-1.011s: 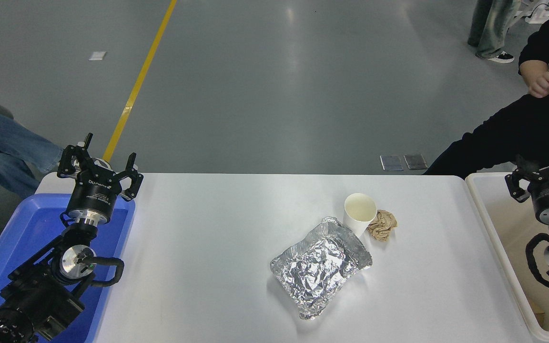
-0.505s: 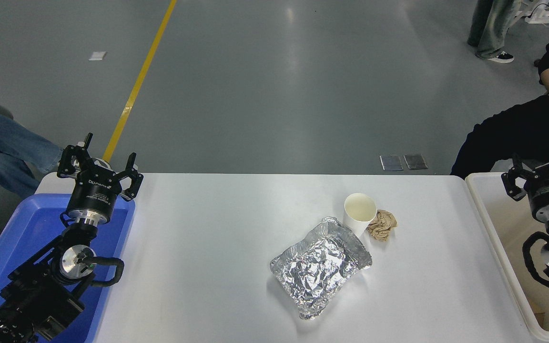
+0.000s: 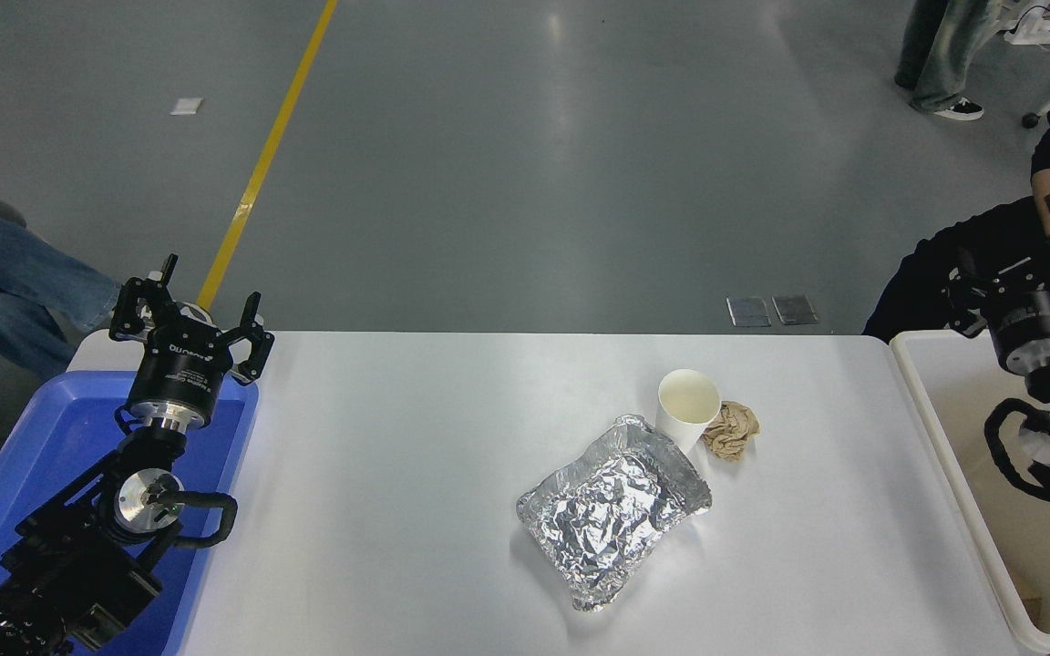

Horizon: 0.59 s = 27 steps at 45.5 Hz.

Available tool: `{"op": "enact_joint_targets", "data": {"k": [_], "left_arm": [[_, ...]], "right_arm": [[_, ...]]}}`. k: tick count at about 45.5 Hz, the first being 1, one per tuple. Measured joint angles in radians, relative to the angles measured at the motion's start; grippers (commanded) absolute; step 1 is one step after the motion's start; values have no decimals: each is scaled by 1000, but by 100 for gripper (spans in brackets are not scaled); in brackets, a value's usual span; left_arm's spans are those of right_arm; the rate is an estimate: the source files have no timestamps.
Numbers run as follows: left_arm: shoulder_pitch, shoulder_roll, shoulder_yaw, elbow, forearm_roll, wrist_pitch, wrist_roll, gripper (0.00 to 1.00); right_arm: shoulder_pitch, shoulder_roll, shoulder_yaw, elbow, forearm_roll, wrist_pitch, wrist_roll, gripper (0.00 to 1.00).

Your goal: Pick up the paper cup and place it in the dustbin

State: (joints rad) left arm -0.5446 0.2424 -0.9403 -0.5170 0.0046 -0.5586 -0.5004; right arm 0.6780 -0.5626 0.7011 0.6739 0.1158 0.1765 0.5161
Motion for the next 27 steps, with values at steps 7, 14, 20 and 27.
{"op": "enact_joint_targets", "data": {"k": [7, 14, 20, 27], "left_arm": [[0, 0, 0, 0, 0, 0, 0, 98], [0, 0, 0, 0, 0, 0, 1, 98], [0, 0, 0, 0, 0, 0, 1, 98], [0, 0, 0, 0, 0, 0, 1, 98]], "right_arm": [[94, -34, -134, 0, 5, -13, -3, 100], [234, -67, -374, 2, 7, -20, -8, 100], [388, -81, -637, 3, 9, -21, -16, 100], [556, -81, -911, 2, 11, -10, -60, 100]]}}
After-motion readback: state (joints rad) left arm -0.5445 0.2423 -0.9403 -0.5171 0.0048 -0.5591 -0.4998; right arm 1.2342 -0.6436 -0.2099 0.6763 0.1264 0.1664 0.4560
